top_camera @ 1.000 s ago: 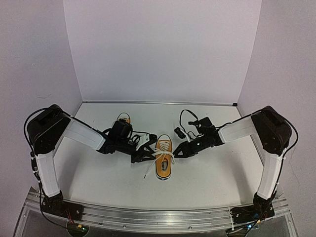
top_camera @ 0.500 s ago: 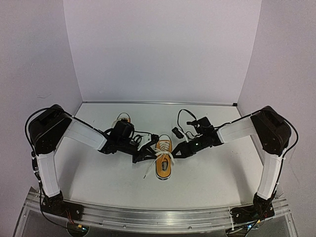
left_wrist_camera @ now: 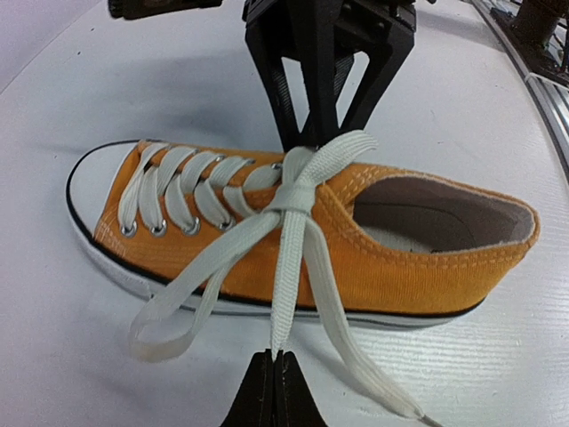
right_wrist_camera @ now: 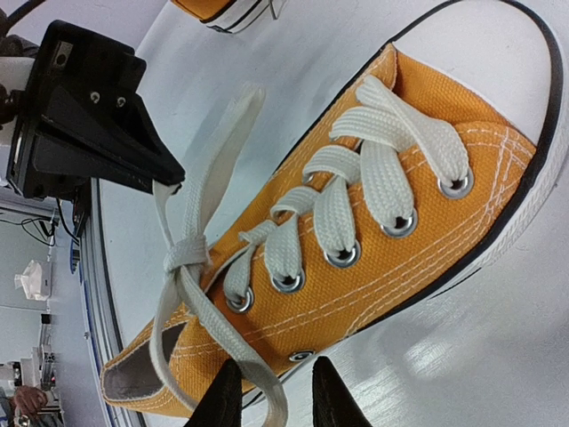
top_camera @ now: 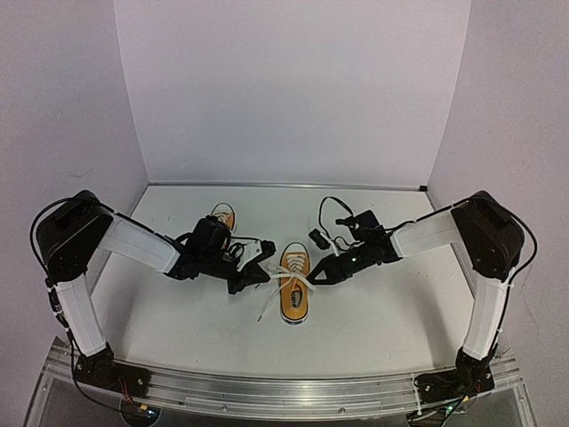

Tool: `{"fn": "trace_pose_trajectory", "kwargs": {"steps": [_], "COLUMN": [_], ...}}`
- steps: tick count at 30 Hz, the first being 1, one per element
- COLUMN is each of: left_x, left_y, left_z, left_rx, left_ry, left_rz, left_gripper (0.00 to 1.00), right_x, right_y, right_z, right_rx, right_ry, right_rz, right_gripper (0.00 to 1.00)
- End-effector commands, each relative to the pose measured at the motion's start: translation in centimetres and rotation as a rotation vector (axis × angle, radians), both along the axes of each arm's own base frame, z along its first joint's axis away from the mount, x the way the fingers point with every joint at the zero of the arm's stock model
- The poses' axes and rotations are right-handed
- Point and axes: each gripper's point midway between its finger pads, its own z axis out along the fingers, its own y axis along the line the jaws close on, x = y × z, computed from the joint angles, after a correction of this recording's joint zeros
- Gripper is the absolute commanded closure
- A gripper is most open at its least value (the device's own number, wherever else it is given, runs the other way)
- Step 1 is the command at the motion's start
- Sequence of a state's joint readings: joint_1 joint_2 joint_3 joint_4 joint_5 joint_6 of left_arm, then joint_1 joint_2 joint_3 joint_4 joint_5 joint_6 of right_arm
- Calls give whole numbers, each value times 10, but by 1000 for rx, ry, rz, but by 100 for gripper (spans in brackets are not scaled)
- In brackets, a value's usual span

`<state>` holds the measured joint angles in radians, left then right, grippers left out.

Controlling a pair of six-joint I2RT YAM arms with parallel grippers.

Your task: Tie the shoes

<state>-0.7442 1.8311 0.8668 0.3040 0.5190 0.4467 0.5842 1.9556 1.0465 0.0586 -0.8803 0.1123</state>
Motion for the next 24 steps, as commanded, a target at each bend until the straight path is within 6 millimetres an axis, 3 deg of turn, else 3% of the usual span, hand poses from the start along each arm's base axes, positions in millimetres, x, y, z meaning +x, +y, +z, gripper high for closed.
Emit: {"fn": "trace_pose_trajectory", "kwargs": {"steps": [1,8,11,14,24], "left_x": [3,-4,-3,5,57], "left_y": [20,35,36,32,23], "left_z": [7,-13,-9,6,15], "left_rx": [38,150,157,108,99], "left_ry": [-22,-21,-28,-78,-199], "left_rz": [63,51,52,79,192], "left_gripper": [100,99,74,57,40], "right_x": [8,6,6,8,24], "right_y": [7,9,7,5,-3], "right_z": [7,12,20,28,42], "right_rx": [14,26,25,19,-45], "right_ry": [-37,-35,-44,-63,-106], "right_rz": [6,15,12,-5,-98], "right_gripper": [76,87,98,100,100]}}
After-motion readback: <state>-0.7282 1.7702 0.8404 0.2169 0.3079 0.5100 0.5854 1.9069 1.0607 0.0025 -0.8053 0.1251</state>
